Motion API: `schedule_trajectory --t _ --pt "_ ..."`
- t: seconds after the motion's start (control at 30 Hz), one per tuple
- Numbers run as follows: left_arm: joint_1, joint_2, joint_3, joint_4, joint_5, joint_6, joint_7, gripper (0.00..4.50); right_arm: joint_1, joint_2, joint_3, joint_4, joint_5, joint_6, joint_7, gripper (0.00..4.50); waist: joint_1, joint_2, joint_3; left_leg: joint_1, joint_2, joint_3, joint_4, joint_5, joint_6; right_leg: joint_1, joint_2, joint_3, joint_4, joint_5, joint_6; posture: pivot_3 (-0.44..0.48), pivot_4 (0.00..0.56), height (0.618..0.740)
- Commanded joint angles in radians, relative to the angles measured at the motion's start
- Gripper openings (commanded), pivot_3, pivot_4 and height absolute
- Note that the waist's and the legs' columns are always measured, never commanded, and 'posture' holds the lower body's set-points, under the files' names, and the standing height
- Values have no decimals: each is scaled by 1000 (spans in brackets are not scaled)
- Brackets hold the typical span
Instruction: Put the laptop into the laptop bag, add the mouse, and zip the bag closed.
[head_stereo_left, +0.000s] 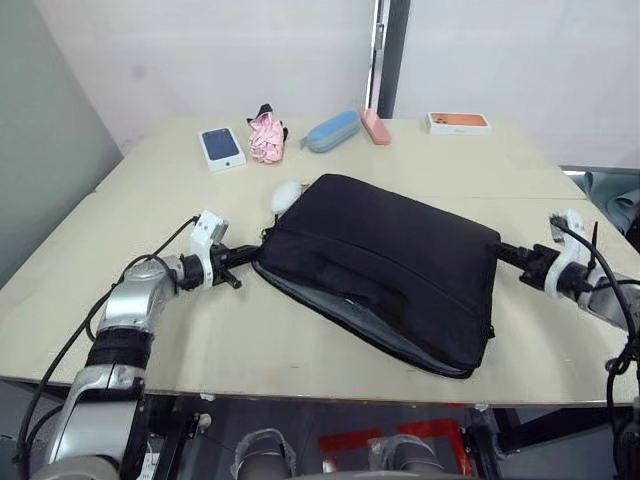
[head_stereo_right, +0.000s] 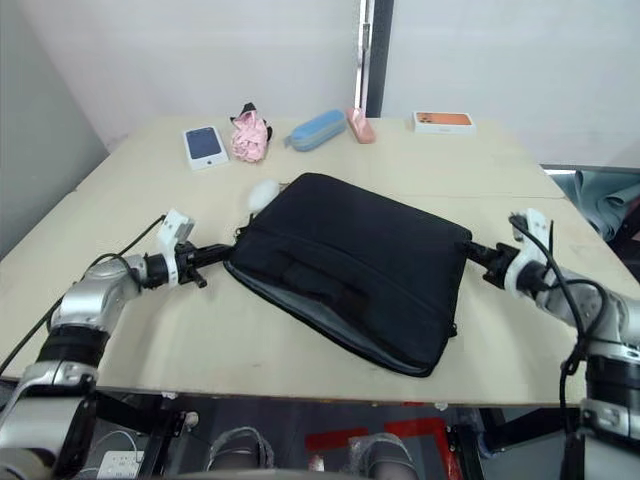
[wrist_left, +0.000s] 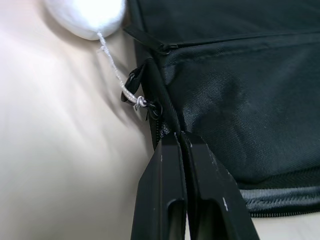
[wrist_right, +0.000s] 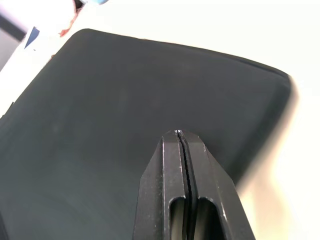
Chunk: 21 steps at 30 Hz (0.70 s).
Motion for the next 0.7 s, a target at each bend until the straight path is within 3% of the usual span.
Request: schedule_trajectory --t 0.03,0.17,0.37,0.5,0.7 --pt "89 55 46 -184 -65 101 8 0 -73 8 44 25 -30 -30 13 27 -1 0 0 0 0 0 0 0 0 0 0 0 0 0 0 0 150 740" --pt "214 83 75 -332 -116 176 32 0 -172 47 124 70 -77 -57 24 27 -8 1 0 -1 0 1 -1 0 0 -2 1 0 -1 0 0 0 150 740" --pt "289 98 139 -422 -169 232 85 0 -262 84 170 138 -129 -88 24 27 -1 0 0 -1 0 1 -1 0 0 -2 1 0 -1 0 0 0 150 740" --pt "325 105 158 -449 -187 239 109 0 -243 42 178 148 -147 -108 89 27 -1 0 0 -1 0 2 -2 0 0 -2 2 1 -2 0 0 0 150 740" --pt "335 97 146 -460 -206 237 135 0 -167 -62 130 164 -154 -97 149 1835 7 0 0 -1 1 2 -2 0 0 -3 2 1 -2 0 0 0 150 740"
